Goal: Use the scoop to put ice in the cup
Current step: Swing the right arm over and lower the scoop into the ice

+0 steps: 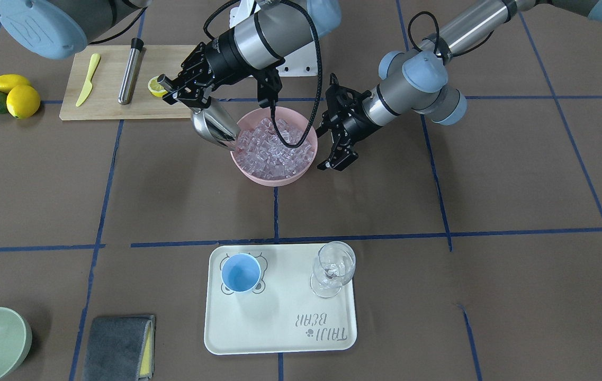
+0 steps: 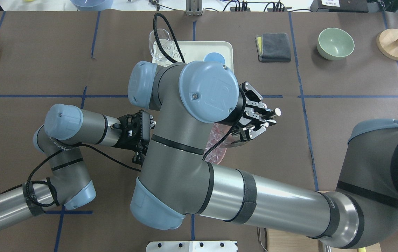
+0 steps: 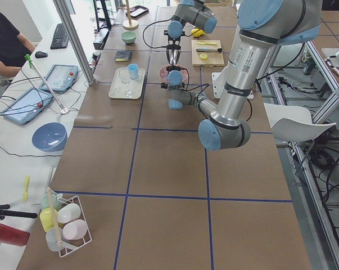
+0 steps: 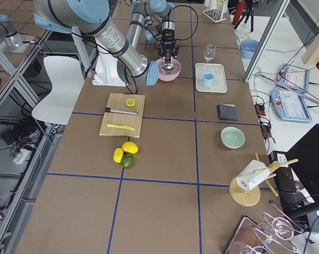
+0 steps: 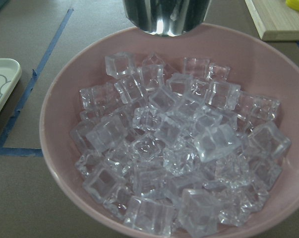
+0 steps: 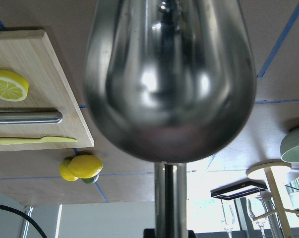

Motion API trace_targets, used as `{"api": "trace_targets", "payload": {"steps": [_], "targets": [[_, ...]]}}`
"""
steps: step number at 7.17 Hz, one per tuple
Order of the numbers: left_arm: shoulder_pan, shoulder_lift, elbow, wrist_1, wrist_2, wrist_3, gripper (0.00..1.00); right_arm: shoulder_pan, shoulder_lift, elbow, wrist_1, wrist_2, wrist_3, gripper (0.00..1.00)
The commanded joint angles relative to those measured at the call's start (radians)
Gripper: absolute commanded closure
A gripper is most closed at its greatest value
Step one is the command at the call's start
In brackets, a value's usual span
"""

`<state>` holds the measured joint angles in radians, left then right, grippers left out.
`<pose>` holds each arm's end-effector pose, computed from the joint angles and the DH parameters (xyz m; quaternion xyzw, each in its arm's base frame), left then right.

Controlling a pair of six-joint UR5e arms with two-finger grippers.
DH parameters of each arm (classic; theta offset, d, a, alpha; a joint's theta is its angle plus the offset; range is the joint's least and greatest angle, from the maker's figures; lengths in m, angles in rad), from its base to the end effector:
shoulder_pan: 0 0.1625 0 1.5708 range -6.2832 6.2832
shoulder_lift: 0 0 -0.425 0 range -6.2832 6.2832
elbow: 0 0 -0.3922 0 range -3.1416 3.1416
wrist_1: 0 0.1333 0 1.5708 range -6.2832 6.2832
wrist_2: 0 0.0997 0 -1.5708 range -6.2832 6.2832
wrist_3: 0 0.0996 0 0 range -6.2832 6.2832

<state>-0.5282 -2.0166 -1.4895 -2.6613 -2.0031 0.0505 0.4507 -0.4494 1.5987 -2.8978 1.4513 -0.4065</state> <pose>0.5162 -0.4072 0.3176 0.4950 0.4500 0.5010 0.5491 -0.4984 -0.4024 0.1042 -0.0622 0.0867 -0.6912 0.7148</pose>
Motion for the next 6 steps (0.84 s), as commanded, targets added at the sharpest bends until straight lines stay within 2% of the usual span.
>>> {"api": "trace_targets", "payload": {"steps": [1,6], "targets": [[0.001,0.001,0.008,0.000,0.000,0.002,0.00,-0.010,0.011,-0.005,-0.001,-0.003,0.000,1.00],[0.001,-0.004,0.012,-0.002,-0.005,0.003,0.00,-0.035,0.023,-0.060,0.006,-0.026,0.003,1.00]]}}
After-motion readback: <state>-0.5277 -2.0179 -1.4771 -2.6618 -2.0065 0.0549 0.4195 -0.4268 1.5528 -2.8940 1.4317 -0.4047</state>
